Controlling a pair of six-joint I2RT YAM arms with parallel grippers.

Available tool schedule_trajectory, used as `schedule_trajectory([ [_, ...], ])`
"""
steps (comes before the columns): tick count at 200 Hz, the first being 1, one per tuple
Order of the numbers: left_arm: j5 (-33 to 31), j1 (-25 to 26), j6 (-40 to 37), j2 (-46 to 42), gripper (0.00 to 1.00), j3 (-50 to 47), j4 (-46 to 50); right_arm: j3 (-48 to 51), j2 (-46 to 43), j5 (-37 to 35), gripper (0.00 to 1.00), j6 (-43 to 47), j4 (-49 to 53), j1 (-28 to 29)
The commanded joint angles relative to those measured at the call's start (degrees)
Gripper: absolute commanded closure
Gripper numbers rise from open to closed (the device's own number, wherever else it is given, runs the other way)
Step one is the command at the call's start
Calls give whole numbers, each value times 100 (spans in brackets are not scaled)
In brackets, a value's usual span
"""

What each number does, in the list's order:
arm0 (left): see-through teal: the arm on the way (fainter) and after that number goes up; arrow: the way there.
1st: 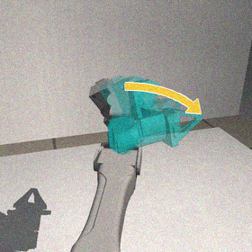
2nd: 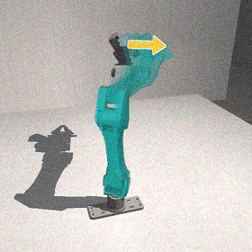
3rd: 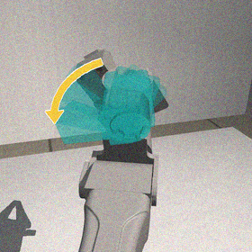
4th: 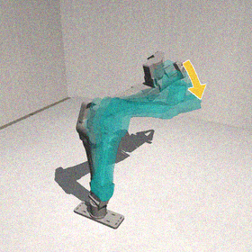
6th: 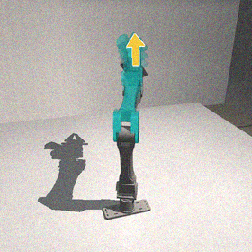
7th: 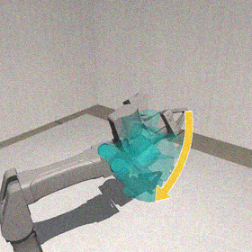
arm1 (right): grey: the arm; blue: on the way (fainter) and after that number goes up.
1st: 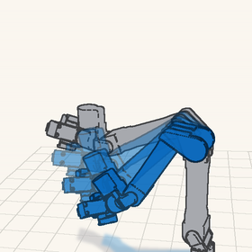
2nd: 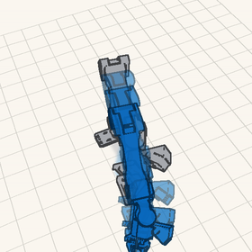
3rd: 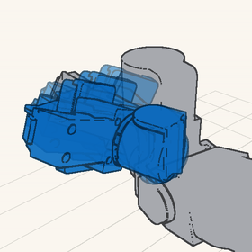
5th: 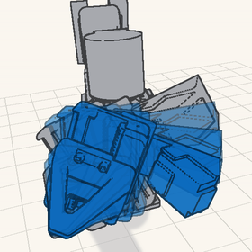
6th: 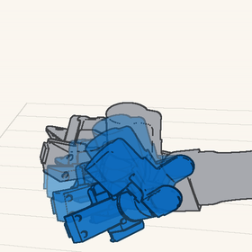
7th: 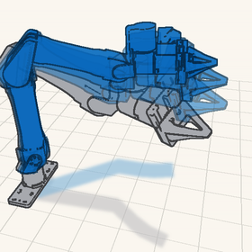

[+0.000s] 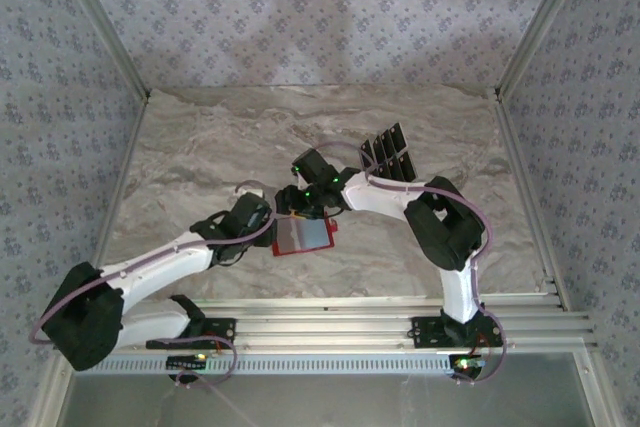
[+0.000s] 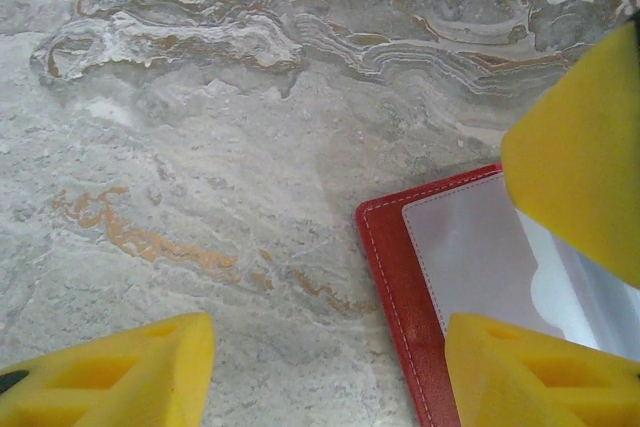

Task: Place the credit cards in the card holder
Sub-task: Flip over the card slot on the card holder.

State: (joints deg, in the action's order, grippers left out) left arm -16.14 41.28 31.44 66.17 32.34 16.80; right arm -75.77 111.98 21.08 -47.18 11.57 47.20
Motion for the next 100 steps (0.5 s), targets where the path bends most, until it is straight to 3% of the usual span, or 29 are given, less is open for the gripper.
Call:
schedule_trajectory([
  [1, -11, 5, 143, -133, 37, -63, 128, -167, 157, 13, 43, 5, 151, 18],
  [100, 334, 17, 94, 979, 37, 202, -530, 484, -146, -123, 43, 329, 97, -146],
])
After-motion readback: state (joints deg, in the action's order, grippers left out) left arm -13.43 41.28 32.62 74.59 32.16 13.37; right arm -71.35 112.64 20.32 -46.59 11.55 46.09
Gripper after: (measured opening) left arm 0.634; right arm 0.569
